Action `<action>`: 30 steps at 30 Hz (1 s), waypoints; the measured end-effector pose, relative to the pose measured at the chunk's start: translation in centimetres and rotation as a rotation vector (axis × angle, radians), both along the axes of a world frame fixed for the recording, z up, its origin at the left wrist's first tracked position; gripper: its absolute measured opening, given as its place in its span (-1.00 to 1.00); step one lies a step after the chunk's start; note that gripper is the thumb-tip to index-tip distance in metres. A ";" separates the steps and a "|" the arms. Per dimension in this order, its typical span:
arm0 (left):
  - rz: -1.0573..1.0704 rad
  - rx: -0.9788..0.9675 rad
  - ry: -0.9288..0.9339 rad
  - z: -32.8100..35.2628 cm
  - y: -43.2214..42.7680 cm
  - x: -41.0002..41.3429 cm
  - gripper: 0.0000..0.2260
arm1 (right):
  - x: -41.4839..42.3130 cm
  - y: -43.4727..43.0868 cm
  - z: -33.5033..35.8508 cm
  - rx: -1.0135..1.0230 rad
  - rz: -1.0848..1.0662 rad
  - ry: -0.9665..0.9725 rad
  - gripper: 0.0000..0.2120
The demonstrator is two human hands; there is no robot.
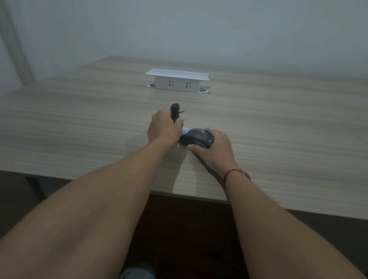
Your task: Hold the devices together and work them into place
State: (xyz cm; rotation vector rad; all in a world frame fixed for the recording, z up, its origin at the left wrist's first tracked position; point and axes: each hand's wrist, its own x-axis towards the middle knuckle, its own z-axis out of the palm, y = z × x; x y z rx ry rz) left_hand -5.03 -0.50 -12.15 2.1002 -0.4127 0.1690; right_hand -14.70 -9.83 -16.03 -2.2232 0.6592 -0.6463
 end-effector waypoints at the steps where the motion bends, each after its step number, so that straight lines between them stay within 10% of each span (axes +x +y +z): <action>1: -0.033 -0.065 -0.007 0.2 -0.1 0.2 -0.70 | 0.0 0.0 0.1 -0.008 0.006 0.005 -0.41; 30: -0.068 -0.014 -0.045 -0.2 0.4 -0.7 -0.77 | -0.7 0.2 1.1 0.065 0.107 0.044 -0.36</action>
